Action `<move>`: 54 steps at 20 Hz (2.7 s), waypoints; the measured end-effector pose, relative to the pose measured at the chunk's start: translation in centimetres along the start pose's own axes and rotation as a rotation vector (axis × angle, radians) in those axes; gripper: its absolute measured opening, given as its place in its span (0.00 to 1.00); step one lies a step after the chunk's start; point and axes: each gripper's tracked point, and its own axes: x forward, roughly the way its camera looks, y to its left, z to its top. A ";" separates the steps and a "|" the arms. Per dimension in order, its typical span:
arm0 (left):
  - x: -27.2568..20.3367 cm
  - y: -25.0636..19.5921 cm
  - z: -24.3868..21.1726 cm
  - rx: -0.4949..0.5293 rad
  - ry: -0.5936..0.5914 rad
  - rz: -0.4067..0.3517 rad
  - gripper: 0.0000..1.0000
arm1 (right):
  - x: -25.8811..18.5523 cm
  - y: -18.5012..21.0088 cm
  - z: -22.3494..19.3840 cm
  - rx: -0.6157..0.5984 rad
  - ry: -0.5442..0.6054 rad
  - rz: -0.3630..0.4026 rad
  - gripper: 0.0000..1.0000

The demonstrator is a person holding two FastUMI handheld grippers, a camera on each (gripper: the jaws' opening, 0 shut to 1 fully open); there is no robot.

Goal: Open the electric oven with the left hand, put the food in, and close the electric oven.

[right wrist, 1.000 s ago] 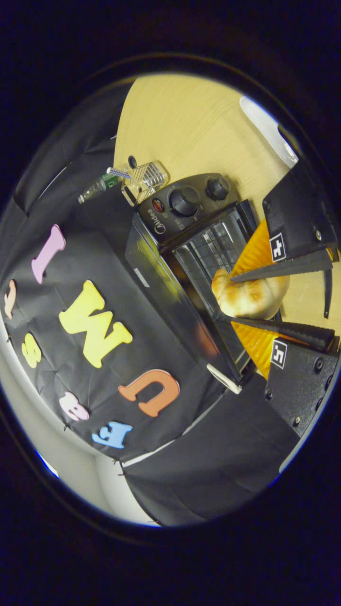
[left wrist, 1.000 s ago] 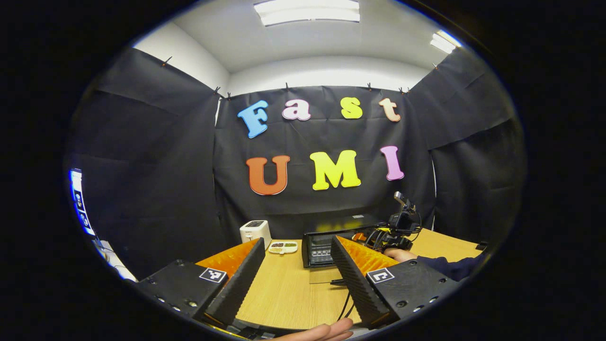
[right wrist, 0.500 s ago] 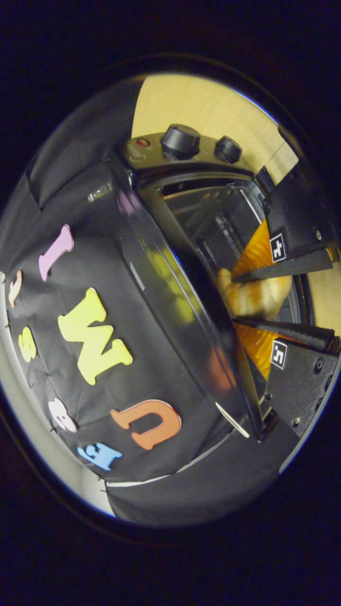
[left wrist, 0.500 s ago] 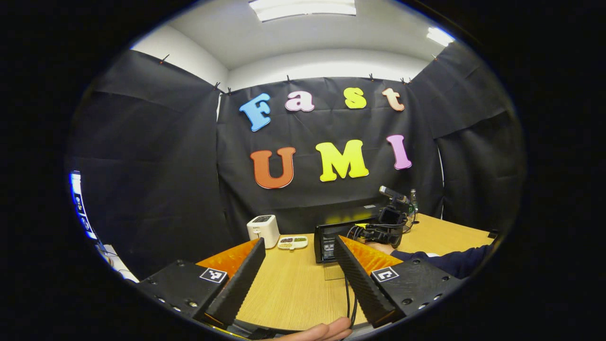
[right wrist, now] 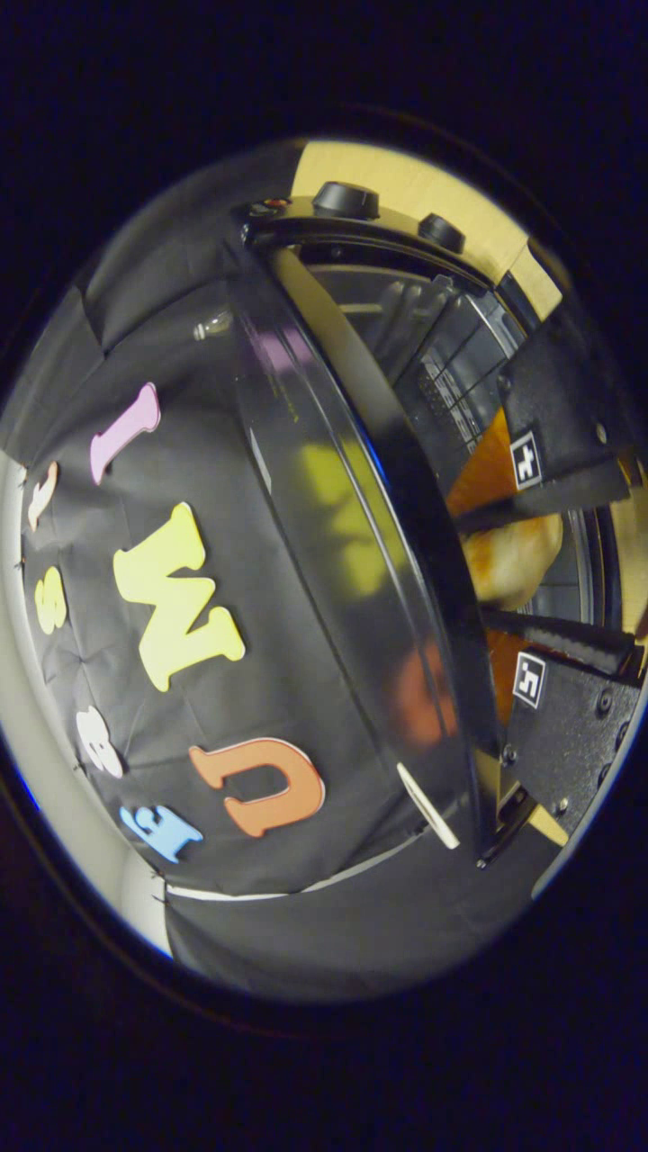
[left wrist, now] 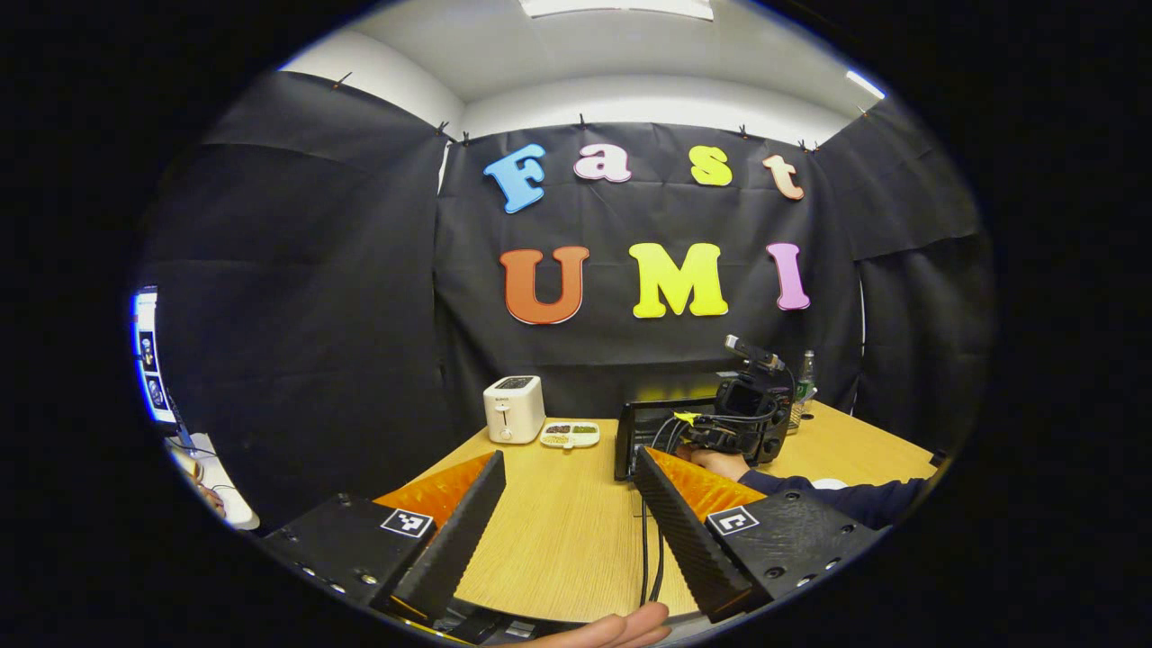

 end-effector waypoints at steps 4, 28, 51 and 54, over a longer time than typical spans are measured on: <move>-0.2 -0.3 0.2 -0.004 0.000 -0.006 0.95 | -0.7 0.1 -0.3 -0.063 0.028 0.037 0.83; 4.3 -11.8 -2.6 -0.085 0.078 -0.137 0.93 | -30.1 -10.0 10.6 0.010 -0.199 0.182 0.95; 11.0 -22.0 -20.9 -0.023 0.480 -0.264 0.93 | -39.9 -15.7 14.9 -0.115 -0.317 0.202 0.95; 12.0 -21.9 -21.2 -0.016 0.489 -0.255 0.93 | -39.7 -16.0 14.6 -0.111 -0.312 0.205 0.95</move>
